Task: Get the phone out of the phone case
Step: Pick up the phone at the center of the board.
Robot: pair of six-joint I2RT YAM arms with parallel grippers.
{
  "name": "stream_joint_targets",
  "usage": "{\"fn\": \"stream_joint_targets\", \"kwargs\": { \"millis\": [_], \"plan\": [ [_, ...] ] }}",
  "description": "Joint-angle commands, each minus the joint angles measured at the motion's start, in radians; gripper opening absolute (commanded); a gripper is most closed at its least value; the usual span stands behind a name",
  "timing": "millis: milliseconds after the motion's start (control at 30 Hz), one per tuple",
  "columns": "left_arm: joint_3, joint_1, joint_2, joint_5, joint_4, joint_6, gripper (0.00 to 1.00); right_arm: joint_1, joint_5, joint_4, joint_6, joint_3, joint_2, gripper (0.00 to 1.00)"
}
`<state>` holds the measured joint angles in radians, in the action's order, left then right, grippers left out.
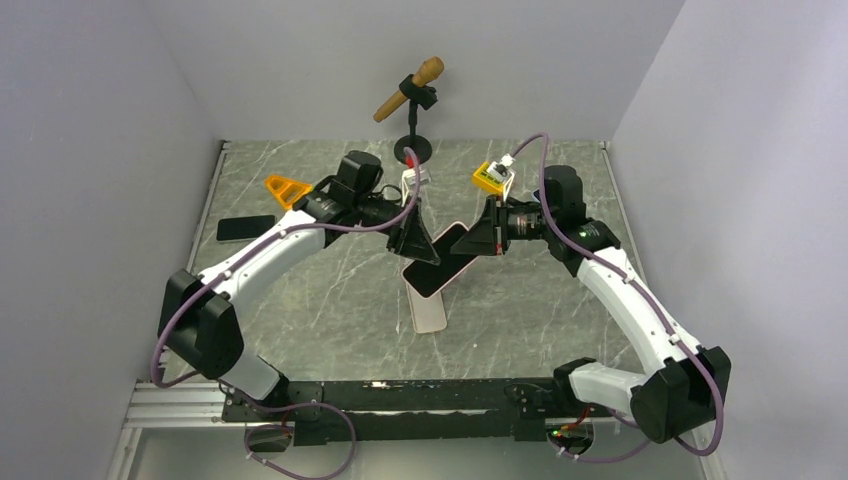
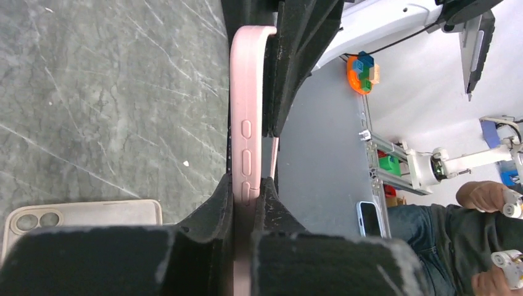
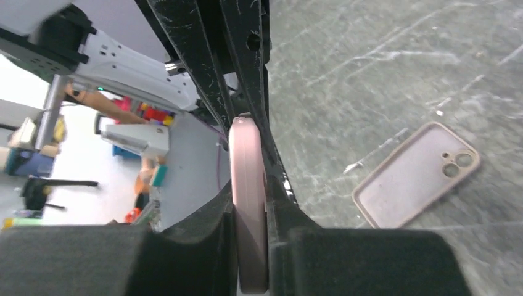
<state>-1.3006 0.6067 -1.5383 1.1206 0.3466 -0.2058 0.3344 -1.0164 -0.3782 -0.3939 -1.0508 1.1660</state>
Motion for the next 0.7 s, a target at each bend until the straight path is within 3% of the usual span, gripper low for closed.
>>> {"fn": "stream_joint_targets", "kwargs": {
  "millis": [0, 100, 200, 333, 433, 533, 667],
  "plan": [
    [0.058, -0.020, 0.083, -0.113, -0.065, 0.008, 0.00, -0.003, 0.034, 0.386, -0.260, 0.052, -0.020, 0.27],
    [0.139, -0.060, 0.155, -0.097, -0.216, -0.096, 0.00, -0.003, 0.068, 0.724, -0.461, 0.215, -0.034, 0.45],
    [0.189, -0.088, 0.193, -0.083, -0.332, -0.191, 0.00, 0.001, 0.119, 1.038, -0.625, 0.338, -0.031, 0.53],
    [0.213, -0.121, 0.176, -0.056, -0.412, -0.283, 0.00, 0.004, 0.109, 1.313, -0.755, 0.409, 0.029, 0.53],
    [0.282, -0.146, 0.145, 0.014, -0.641, -0.467, 0.00, 0.007, 0.111, 1.430, -0.780, 0.427, 0.076, 0.52],
    [0.345, -0.161, 0.111, 0.058, -0.922, -0.681, 0.00, 0.020, 0.108, 1.517, -0.815, 0.413, 0.138, 0.43],
    [0.379, -0.164, 0.077, 0.075, -1.088, -0.802, 0.00, 0.029, 0.118, 1.706, -0.919, 0.398, 0.236, 0.30]
  ]
}}
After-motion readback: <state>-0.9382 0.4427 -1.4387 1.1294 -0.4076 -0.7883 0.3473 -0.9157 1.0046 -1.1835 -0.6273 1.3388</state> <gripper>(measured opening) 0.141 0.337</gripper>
